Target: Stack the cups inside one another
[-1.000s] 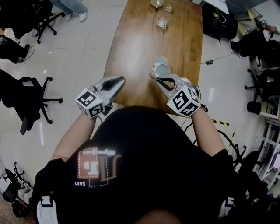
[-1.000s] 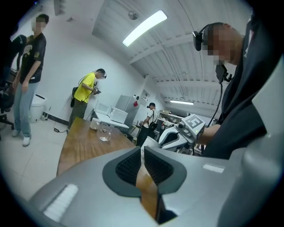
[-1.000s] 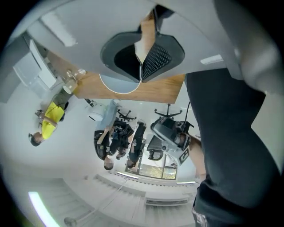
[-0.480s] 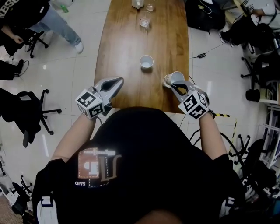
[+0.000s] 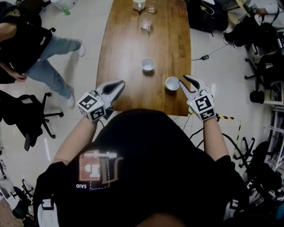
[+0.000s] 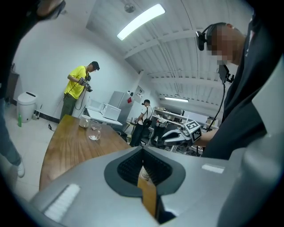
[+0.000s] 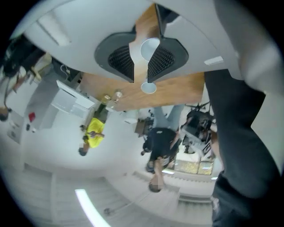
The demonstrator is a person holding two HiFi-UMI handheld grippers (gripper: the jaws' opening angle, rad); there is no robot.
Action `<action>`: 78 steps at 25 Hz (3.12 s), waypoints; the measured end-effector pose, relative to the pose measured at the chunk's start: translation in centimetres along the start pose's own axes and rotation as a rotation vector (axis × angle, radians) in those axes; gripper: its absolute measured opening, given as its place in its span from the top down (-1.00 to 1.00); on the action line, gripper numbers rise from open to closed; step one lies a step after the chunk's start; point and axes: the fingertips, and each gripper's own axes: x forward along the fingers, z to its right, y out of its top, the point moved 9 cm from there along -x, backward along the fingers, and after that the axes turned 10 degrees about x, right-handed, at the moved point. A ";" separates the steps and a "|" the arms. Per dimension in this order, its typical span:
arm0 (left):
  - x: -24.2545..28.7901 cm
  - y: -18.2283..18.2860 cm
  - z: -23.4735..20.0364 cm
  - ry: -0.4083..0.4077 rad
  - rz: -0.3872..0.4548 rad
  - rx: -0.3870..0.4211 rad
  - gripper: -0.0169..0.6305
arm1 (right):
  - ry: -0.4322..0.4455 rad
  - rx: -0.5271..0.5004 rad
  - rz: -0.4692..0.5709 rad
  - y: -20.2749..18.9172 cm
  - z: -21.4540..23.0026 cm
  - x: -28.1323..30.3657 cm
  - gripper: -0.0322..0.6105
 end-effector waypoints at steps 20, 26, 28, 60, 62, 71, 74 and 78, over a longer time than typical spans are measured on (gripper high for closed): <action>-0.3 -2.0 -0.8 0.080 0.000 -0.116 0.94 | 0.003 0.625 0.144 -12.5 -0.9 -1.6 0.85; -0.8 -1.8 -0.9 0.091 0.009 -0.113 0.94 | 0.031 0.441 0.065 -11.0 -1.5 -1.2 0.85; -0.9 -1.7 -0.8 0.091 0.009 -0.110 0.94 | 0.078 0.204 -0.038 -8.9 -2.4 -0.5 0.67; -8.3 -4.2 -0.5 0.227 0.064 -0.138 0.94 | 0.204 -0.317 -0.271 6.0 -2.3 10.1 0.79; -8.9 -4.3 -0.5 0.238 0.065 -0.134 0.94 | 0.224 -0.307 -0.274 7.0 -2.8 11.5 0.79; -11.8 -5.1 -1.0 0.287 0.046 -0.132 0.94 | 0.220 -0.287 -0.366 5.5 -4.5 16.8 0.57; -11.7 -5.0 -1.4 0.279 0.048 -0.126 0.94 | 0.205 -0.237 -0.216 8.7 -4.2 14.2 0.53; -9.9 -4.0 -2.3 0.236 0.064 -0.110 0.94 | 0.135 -0.115 0.083 12.6 -2.0 7.8 0.59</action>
